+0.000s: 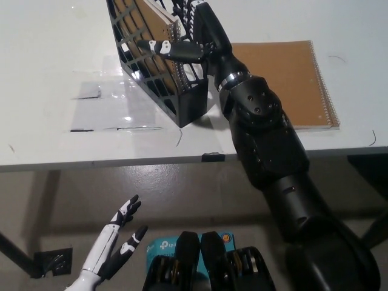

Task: Use the right hand to pick up a book from the book holder on the left side and put it on another book on the right side

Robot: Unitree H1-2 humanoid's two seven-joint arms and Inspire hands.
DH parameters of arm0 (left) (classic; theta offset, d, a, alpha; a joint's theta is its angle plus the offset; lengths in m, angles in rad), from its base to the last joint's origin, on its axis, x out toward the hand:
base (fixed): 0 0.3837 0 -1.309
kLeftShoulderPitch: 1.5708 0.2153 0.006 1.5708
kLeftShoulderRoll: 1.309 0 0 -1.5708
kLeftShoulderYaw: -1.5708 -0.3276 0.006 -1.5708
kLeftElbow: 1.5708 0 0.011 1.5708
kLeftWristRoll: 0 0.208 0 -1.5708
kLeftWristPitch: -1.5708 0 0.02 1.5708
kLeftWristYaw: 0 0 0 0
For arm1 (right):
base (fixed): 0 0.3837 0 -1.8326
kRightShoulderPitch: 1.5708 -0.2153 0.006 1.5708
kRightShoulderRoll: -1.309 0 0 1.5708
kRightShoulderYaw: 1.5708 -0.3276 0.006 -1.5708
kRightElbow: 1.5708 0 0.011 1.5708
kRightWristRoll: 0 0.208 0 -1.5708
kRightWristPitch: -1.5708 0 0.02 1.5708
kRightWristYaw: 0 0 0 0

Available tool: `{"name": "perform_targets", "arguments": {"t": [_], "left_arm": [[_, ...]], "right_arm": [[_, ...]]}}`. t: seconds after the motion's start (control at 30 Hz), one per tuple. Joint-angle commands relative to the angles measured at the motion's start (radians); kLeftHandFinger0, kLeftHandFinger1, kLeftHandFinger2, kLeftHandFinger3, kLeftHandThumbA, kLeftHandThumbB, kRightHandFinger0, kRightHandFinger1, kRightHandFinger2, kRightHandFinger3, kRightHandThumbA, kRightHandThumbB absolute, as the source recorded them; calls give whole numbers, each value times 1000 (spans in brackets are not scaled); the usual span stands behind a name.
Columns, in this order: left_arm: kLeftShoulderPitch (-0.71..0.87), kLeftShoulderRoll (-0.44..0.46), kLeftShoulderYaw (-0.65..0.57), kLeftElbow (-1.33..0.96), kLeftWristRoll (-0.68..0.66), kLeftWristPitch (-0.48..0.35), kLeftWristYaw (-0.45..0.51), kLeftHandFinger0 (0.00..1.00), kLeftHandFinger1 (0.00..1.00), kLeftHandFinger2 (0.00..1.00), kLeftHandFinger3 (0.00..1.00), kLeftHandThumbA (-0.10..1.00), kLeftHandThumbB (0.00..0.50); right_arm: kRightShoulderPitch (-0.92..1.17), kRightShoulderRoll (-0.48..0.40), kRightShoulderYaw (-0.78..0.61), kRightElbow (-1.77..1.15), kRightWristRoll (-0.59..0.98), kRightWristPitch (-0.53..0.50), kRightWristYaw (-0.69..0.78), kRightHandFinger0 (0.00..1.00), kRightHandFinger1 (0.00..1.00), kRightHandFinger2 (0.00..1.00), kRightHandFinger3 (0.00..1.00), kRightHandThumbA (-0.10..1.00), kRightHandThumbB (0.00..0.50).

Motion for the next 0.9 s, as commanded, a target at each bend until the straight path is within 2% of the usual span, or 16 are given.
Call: {"name": "perform_targets", "arguments": {"t": [0.0,0.03,0.07,0.17,0.23,0.47,0.53,0.8,0.87], "left_arm": [[-15,10,-1,-30,8,5,-4,1000,1000,1000,1000,890,220],[-17,10,0,-29,9,5,-4,1000,1000,1000,1000,887,220],[-19,11,-1,-25,11,0,-3,1000,1000,1000,1000,887,218],[-20,13,-2,-25,17,1,-3,1000,1000,1000,1000,909,225],[-21,13,-1,-25,13,-1,-5,1000,1000,1000,1000,899,215],[-26,13,1,-26,10,6,-7,1000,1000,1000,1000,886,230],[-26,10,2,-19,8,-5,-2,1000,1000,1000,1000,868,222],[-28,14,-2,-9,12,-15,-3,1000,1000,1000,1000,863,210],[-26,14,-1,-9,11,-17,-2,1000,1000,1000,1000,860,208]], "right_arm": [[-66,12,1,4,19,-11,13,1000,1000,1000,1000,1000,305],[-69,9,2,15,18,-8,13,1000,1000,1000,1000,1000,272],[-74,5,2,33,12,-11,7,1000,1000,1000,1000,1000,304],[-89,-3,-5,99,11,-28,-2,1000,1000,1000,1000,1000,297],[-102,-9,-6,145,8,-43,-8,1000,1000,1000,1000,1000,301],[-159,-25,-13,322,13,-100,-8,1000,1000,1000,1000,1000,301],[-167,-27,-15,353,16,-115,-6,1000,1000,1000,1000,1000,319],[-179,-31,-10,367,15,-123,0,1000,1000,1000,1000,1000,340],[-180,-28,-11,363,17,-122,-1,1000,1000,1000,1000,1000,331]]}}
